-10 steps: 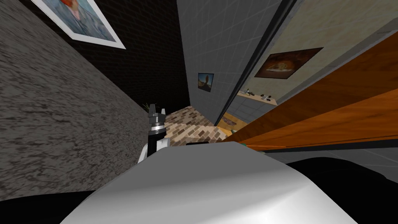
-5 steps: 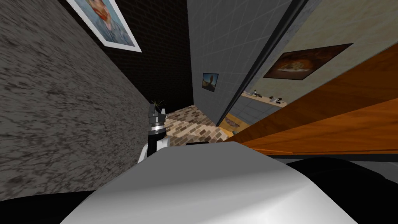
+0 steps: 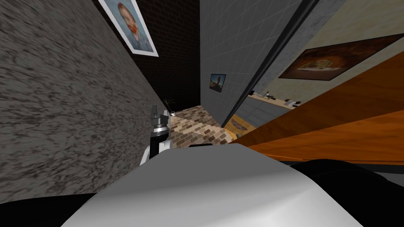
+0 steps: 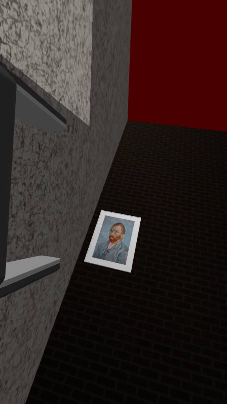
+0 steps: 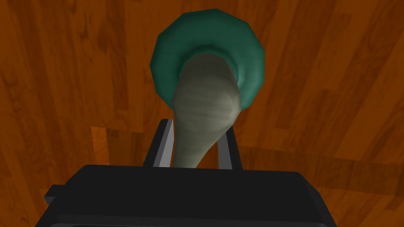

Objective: Pull the door open

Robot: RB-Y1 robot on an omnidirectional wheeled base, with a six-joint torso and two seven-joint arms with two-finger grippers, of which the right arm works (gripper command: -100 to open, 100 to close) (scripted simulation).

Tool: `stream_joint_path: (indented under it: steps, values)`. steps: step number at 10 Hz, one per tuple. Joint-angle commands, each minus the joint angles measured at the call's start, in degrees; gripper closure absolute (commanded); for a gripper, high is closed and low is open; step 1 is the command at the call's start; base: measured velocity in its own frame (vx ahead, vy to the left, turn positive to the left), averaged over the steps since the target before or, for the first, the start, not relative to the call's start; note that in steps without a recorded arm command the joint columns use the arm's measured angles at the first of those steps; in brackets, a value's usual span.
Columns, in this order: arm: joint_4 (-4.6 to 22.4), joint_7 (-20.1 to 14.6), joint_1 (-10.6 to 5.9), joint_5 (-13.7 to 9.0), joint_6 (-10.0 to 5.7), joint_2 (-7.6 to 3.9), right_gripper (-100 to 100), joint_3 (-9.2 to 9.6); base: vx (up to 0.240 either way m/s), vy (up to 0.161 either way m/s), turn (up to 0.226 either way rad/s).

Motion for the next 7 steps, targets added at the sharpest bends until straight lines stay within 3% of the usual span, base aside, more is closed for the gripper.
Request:
stream_joint_path:
  steps: [1, 2, 4, 7]
  values:
    - [1.8, 0.3, -0.34, -0.3, -1.06, -0.54, 100, -0.48, -0.138, -0.024, 0.035]
    - [2.0, 0.5, -0.02, -0.4, -2.26, -0.27, 100, -0.68, -0.162, 0.003, 0.098]
    - [1.4, 0.2, 0.12, -0.1, -1.59, 0.19, 100, -0.28, -0.087, -0.003, 0.026]
    - [1.6, 0.5, 0.09, -0.1, -1.28, 0.21, 100, -0.22, -0.165, -0.018, 0.138]
